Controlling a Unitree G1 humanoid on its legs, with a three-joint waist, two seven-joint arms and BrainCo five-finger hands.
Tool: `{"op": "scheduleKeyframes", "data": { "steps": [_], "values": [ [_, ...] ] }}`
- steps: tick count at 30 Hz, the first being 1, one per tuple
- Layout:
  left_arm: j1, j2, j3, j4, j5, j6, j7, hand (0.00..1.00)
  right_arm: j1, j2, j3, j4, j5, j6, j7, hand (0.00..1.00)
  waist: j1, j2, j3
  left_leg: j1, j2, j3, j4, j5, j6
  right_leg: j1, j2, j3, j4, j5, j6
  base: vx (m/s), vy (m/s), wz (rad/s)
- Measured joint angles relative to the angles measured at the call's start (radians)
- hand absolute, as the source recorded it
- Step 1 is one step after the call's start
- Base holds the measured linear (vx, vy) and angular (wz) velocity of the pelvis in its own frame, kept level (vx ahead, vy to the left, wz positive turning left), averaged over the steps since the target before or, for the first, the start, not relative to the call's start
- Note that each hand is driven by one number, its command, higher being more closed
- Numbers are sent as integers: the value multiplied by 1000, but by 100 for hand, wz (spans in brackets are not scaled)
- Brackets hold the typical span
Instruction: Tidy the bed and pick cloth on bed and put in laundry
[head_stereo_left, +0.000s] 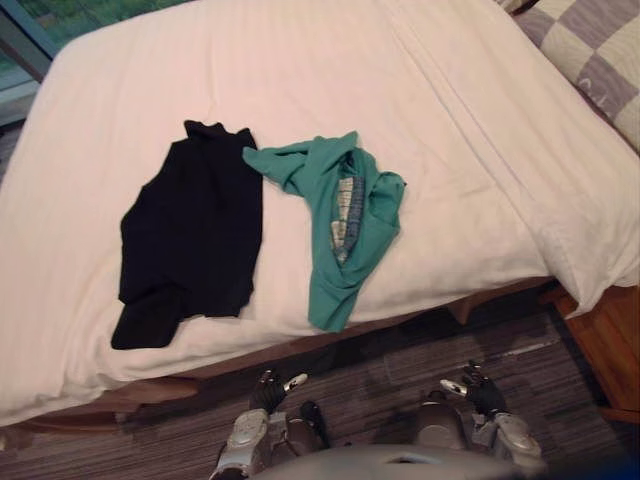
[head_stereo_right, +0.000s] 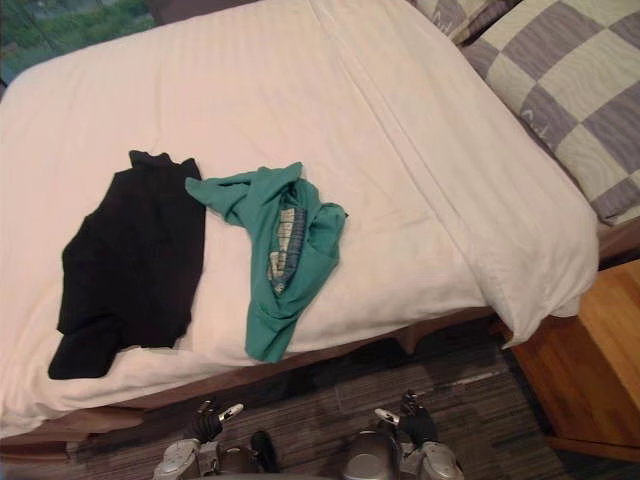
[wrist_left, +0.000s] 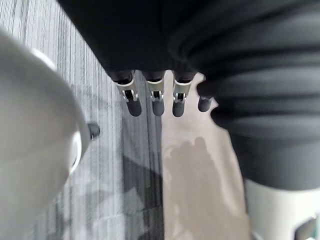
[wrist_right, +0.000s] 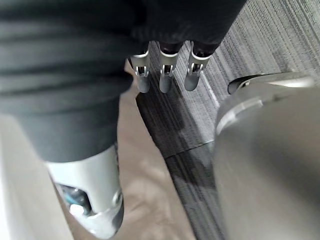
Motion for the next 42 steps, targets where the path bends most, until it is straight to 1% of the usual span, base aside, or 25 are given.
{"op": "scheduleKeyframes", "data": {
  "steps": [1, 2, 3, 4, 5, 6, 7, 8, 9, 10, 11, 12, 13, 14, 16, 17, 18, 19, 20, 24, 26, 31, 35, 39, 42],
  "values": [
    [0, -13, -5, 2, 0, -3, -15, 0, 5, -1, 0, 0, -6, -19, 3, 0, 2, 23, -3, 2, 30, -31, -3, 15, -25, 9, -5, -4, 7, -9, 29, -55, 411, 4],
    [-4, -25, -8, 7, 1, -3, -23, 0, 6, 1, -1, 0, -12, -31, 4, 0, 0, 38, -2, 7, 33, -45, -3, -35, -117, 14, -15, -7, 9, -6, 46, -51, 542, 16],
    [-29, -2, -16, 7, 5, -2, -26, 0, 0, 37, -13, 3, -10, -40, 7, 0, 4, -4, 8, 13, -26, -44, 21, -53, -87, 30, -75, 4, 22, 21, 41, -64, 458, 28],
    [-33, 2, -28, 7, 12, -1, -26, 0, 1, 46, -22, -1, -4, -56, 12, 0, 3, -5, 10, 9, -40, -55, 13, -73, -70, 24, -85, 2, 41, 49, -3, -71, 415, 40],
    [-35, 11, -43, 8, 26, 5, -27, 0, 2, 53, -23, -1, 2, -67, 12, 0, 4, -10, 11, 16, -55, -52, 12, -88, -53, 16, -94, 4, 67, 102, -87, -54, 381, 23],
    [-14, 11, -41, 4, 53, 5, -27, 0, 8, 59, -10, 1, 1, -82, 24, 0, 12, 0, 3, 41, -61, -51, -25, -80, -22, -10, -77, -1, 102, 161, -175, 1, 372, 15],
    [-15, 22, -40, 5, 54, 5, -25, 0, 10, 66, 5, 0, 0, -91, 30, 0, 18, -3, -2, 55, -62, -59, -46, -71, -8, -11, -53, -3, 109, 138, -150, 80, 274, 15],
    [-12, 42, -40, 8, 54, 7, -21, 0, 16, 78, 29, -1, -4, -108, 40, 0, 19, -18, -12, 70, -68, -68, -86, -55, 3, -8, -4, -10, 119, 88, -114, 108, 163, 43],
    [-9, 59, -40, 9, 52, 9, -23, 0, 23, 91, 56, -2, -8, -135, 47, 0, 20, -32, -19, 78, -76, -83, -132, -34, 13, -8, 79, -24, 128, 28, -87, 117, 119, 59],
    [-11, 60, -40, 10, 51, 10, -26, 0, 27, 97, 71, -7, -9, -152, 51, 0, 23, -35, -21, 83, -85, -101, -161, -18, 19, -8, 144, -35, 117, -22, -82, 187, 77, 71],
    [-8, 52, -39, 11, 51, 14, -37, 0, 29, 99, 90, -10, -7, -156, 54, 0, 26, -40, -25, 86, -108, -117, -186, 9, 16, 16, 209, -40, 44, -72, -84, 145, 35, 59],
    [-4, 50, -36, 12, 54, 15, -44, 0, 31, 97, 96, -10, -4, -156, 57, 0, 26, -50, -30, 85, -125, -121, -193, 14, 18, 47, 208, -57, 4, -83, -97, 160, 73, 67],
    [-5, 47, -34, 7, 66, 18, -50, 0, 31, 95, 94, -9, 4, -159, 62, 0, 29, -39, -30, 73, -147, -120, -194, 31, 32, 65, 197, -61, -21, -77, -91, 151, 91, 75],
    [-1, 45, -36, 6, 80, 17, -58, 0, 33, 94, 94, -9, 5, -160, 65, 0, 26, -37, -33, 82, -156, -112, -198, 48, 43, 84, 190, -57, -20, -72, -97, 190, 92, 74],
    [14, 42, -34, 5, 84, 14, -57, 0, 36, 94, 95, 1, 7, -158, 68, 0, 29, -40, -37, 113, -146, -110, -209, 57, 40, 111, 199, -51, 18, -69, -101, 185, -13, 57],
    [18, 40, -30, 7, 84, 14, -56, 0, 36, 86, 94, -1, 34, -139, 69, 0, 33, -19, -27, 126, -107, -114, -207, 59, 40, 61, 217, -34, 114, -78, -118, 126, -98, 36],
    [19, 39, -23, 7, 83, 13, -56, 0, 36, 80, 95, 0, 48, -124, 68, 0, 35, -12, -30, 126, -87, -114, -210, 59, 39, 47, 240, -10, 88, -103, -110, 126, -123, 15],
    [34, 44, 6, 8, 74, 16, -57, 0, 38, 79, 118, -1, 68, -106, 70, 0, 38, -38, -39, 125, -87, -91, -213, 66, 27, 86, 271, 17, -177, 14, -120, 123, -94, 21],
    [30, 41, 15, 17, 68, 32, -53, 0, 35, 86, 117, -6, 97, -92, 74, 0, 32, -24, -37, 125, -71, -82, -218, 68, 27, 113, 288, 1, -208, 49, -120, 168, -53, 23],
    [30, 24, 30, 8, 37, 62, -36, 0, 35, 77, 112, -2, 160, -33, 63, 0, 32, -12, -38, 170, -84, -29, -263, 123, 25, 138, 280, 1, -211, 49, -121, 71, -22, 4],
    [36, 15, 43, 8, 28, 78, -17, 0, 36, 77, 91, -1, 167, 2, 39, 0, 31, -3, -45, 179, -93, -11, -265, 127, 24, 152, 275, 1, -221, 49, -121, 0, -1, 4],
    [56, 2, 88, 12, -12, 100, 10, 0, 37, 81, 26, 9, 238, 57, -27, 0, 33, 4, -50, 189, -98, 17, -311, 127, 24, 151, 276, 1, -241, 51, -119, -52, 25, 6],
    [63, -16, 149, 11, -20, 120, 42, 0, 48, 91, -43, 10, 304, 88, -61, 0, 36, 13, -56, 198, -97, 46, -352, 129, 20, 147, 281, 4, -253, 69, -112, -93, 52, 4],
    [76, -31, 195, 10, -41, 120, 70, 0, 68, 104, -98, -1, 358, 111, -94, 0, 47, 20, -61, 206, -98, 84, -360, 127, 20, 147, 284, 34, -270, 91, -108, -87, 38, -21],
    [94, -54, 233, 10, -122, 123, 116, 0, 125, 123, -150, -38, 482, 130, -149, 0, 54, 34, -73, 220, -97, 113, -365, 119, 24, 149, 284, 44, -276, 100, -106, -76, 10, -26]
  ]
}}
